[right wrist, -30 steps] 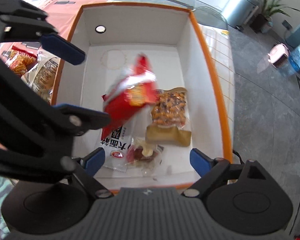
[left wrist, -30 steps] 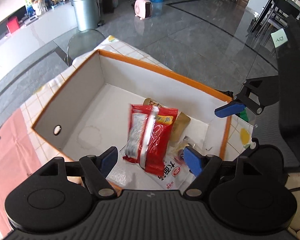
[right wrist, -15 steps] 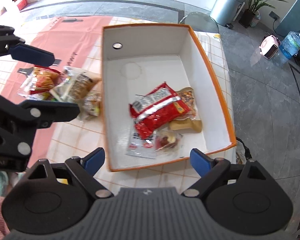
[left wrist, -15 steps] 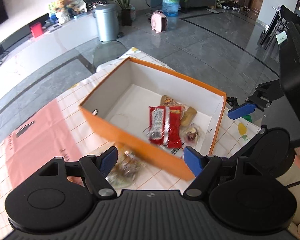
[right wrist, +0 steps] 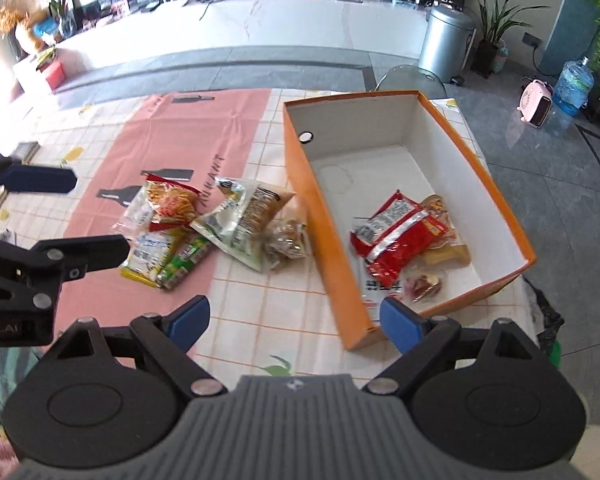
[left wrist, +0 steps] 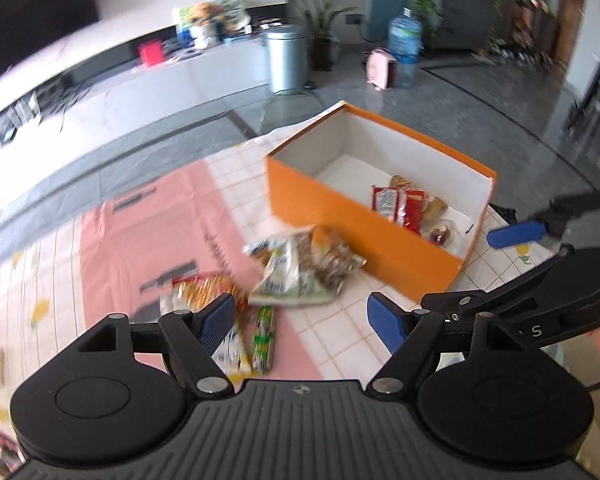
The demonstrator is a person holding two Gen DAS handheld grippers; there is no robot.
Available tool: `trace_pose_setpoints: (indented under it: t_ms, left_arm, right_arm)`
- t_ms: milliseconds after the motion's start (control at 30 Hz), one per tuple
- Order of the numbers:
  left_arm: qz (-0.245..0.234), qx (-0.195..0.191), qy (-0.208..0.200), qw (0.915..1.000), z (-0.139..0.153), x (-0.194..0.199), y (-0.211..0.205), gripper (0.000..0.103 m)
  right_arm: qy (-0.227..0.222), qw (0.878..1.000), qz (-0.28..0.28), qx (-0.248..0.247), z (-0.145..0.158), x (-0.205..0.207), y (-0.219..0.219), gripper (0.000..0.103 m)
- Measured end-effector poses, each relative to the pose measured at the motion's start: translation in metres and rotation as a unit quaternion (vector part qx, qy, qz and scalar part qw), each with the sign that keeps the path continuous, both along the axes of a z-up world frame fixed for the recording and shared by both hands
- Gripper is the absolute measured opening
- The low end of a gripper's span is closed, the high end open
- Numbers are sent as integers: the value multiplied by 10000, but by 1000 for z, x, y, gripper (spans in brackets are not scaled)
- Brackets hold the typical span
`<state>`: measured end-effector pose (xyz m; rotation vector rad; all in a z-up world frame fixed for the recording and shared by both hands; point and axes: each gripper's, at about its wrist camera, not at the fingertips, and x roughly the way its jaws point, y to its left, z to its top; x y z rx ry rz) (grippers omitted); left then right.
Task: Organize snacks
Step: 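Withdraw both open tools from the box back over the snacks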
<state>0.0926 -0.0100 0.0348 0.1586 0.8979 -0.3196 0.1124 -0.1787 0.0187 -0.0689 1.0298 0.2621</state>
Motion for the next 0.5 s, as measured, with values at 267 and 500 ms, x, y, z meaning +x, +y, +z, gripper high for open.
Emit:
trace_pose_setpoints:
  t_ms: [267, 500]
  left_arm:
    - [702, -164, 52, 9974, -20, -24, 56, 88]
    - [1027, -429, 220, 9935, -35, -32, 93, 88]
  right_arm:
    - [-384, 9979, -522, 97, -28, -33, 37, 89]
    - [-583, 9937, -750, 599, -54, -53, 57, 87]
